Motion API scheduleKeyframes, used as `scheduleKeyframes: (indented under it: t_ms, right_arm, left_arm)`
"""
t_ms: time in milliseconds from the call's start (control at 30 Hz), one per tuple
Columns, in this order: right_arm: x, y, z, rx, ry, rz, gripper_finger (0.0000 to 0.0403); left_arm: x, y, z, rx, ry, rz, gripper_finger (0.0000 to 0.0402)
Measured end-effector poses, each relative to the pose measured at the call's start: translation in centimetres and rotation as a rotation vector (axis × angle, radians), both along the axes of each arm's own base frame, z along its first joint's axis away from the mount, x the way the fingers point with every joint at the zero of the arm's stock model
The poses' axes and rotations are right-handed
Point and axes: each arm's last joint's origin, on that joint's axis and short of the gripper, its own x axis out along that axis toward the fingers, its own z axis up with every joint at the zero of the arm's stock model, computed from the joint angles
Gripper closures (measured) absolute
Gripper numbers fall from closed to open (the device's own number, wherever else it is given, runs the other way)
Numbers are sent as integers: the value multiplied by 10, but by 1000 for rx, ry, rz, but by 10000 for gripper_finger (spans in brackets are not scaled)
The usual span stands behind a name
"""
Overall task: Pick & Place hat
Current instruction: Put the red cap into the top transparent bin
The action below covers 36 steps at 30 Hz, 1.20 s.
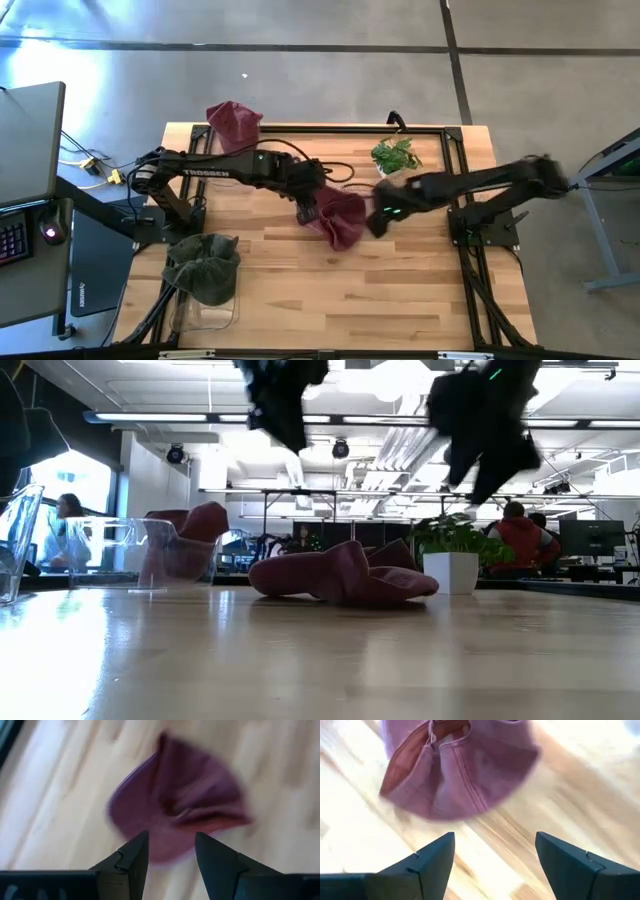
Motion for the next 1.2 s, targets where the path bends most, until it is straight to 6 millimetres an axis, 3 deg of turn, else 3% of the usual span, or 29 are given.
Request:
scheduleKeyframes:
  t_ms: [100, 267, 400, 500, 600, 767, 867, 1100, 1200]
  right_arm:
    - [-40, -1, 30, -65, -5, 12, 125]
    - [-98, -1, 65, -159, -138, -130, 124]
    - [-127, -2, 82, -164, -280, -199, 124]
    - [-139, -4, 88, -183, -337, -218, 124]
    - [-144, -5, 89, -197, -351, -221, 124]
    - [-140, -4, 88, -212, -331, -199, 124]
    - [-137, -3, 86, -215, -315, -184, 124]
    - [-133, -2, 84, -188, -292, -161, 124]
    - [-133, -2, 84, -186, -293, -160, 124]
  left_arm:
    - [26, -14, -6, -46, -141, -61, 248]
    - [70, -50, -25, -65, -364, -132, 248]
    - [95, -70, -60, -117, -394, -175, 243]
    - [108, -71, -79, -145, -417, -196, 223]
    - [116, -71, -89, -131, -427, -182, 190]
    - [122, -69, -104, 88, -359, -82, 148]
    - [124, -68, -112, 164, -323, -55, 146]
    - [130, -68, -149, 137, -240, -48, 160]
    - [133, -69, -149, 126, -266, -30, 170]
